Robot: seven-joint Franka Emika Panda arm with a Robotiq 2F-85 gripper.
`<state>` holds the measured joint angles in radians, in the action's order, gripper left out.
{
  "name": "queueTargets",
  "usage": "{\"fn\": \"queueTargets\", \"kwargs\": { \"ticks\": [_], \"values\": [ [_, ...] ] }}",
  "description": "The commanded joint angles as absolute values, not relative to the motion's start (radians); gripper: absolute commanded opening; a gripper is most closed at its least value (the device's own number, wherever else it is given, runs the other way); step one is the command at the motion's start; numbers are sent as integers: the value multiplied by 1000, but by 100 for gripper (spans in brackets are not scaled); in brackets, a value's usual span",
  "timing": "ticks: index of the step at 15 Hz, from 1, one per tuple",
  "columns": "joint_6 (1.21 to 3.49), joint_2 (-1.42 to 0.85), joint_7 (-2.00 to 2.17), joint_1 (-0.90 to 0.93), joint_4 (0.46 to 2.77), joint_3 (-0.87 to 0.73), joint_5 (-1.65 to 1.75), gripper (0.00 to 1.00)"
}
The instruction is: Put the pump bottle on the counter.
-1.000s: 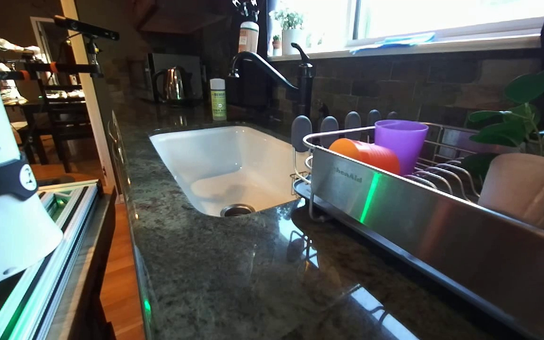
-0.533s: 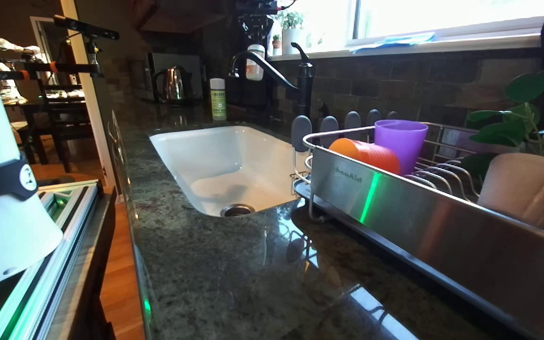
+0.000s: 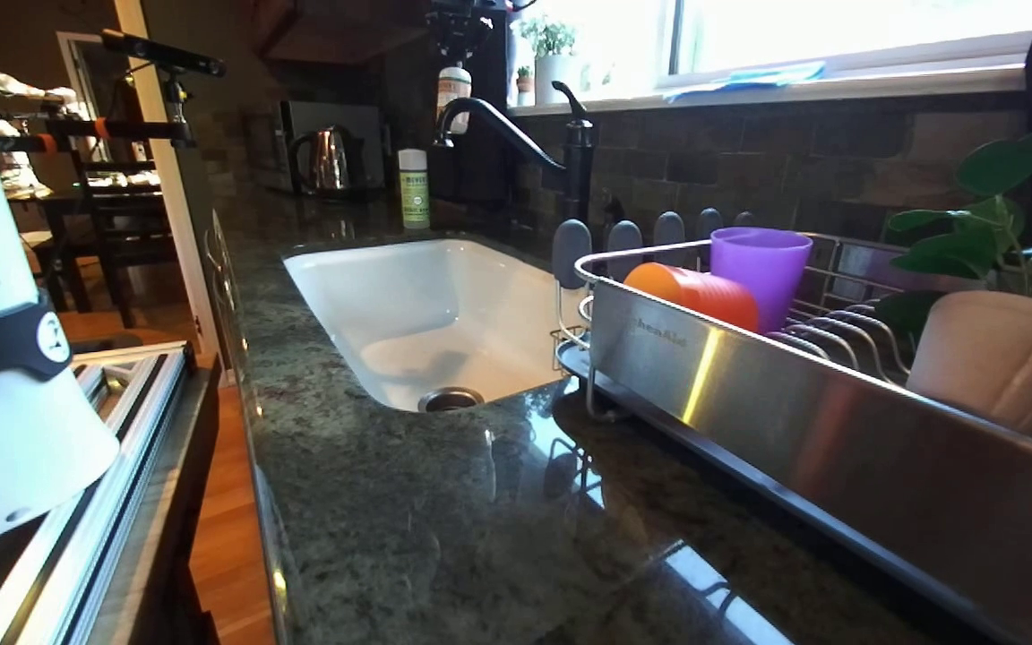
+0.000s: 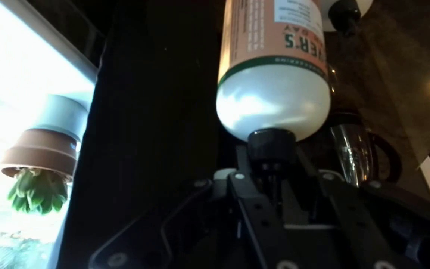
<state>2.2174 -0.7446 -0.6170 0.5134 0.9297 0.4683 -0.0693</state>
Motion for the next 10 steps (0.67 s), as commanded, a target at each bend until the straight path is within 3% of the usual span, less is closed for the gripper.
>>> {"fn": "queueTargets", "kwargs": {
  "ticks": [1,5,6,10],
  "values": [
    [2210,-751,-617,519,914,469,-69,31],
    [2209,-766,-626,520,893,469,-69,31],
    [2232,-766,-616,532,903,458,-55,8],
    [2274,-744,-570,587,967,392,56,8]
  ]
}}
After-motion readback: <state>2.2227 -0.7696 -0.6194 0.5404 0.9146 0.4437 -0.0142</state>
